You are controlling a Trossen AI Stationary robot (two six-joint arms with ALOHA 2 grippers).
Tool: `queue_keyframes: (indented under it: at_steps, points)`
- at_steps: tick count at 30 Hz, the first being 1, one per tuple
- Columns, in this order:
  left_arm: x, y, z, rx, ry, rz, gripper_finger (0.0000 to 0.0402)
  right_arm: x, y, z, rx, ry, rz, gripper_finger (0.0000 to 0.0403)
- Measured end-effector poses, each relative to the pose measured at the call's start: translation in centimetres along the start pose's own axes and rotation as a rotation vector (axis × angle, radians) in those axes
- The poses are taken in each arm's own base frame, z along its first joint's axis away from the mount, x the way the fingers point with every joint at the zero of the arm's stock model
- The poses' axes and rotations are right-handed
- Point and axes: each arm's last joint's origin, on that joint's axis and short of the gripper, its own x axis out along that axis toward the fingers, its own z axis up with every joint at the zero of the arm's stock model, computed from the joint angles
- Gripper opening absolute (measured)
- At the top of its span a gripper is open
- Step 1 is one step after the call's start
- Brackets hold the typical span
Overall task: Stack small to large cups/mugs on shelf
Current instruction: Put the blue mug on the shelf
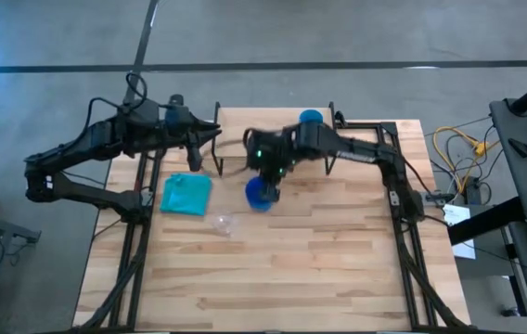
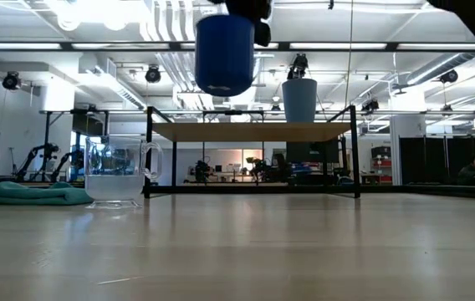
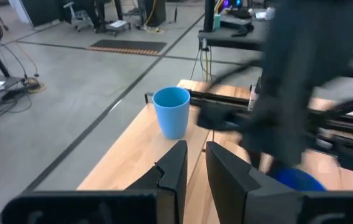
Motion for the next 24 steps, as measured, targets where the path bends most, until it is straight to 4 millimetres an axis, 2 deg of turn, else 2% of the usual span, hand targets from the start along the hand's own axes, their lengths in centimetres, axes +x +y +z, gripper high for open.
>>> queue_keyframes:
  at_steps: [8,24]
  points:
    - [2.1,-0.2,-0.5,0.039,0.059,0.005,0.0047,-0.4,-5.5,0.0,-0.033,0.005,-0.061,0.0009]
    - [6.1,-1.0,-1.4,0.041,0.128,-0.038,0.0047,-1.9,-13.7,-1.0,-0.032,0.005,-0.155,0.0009]
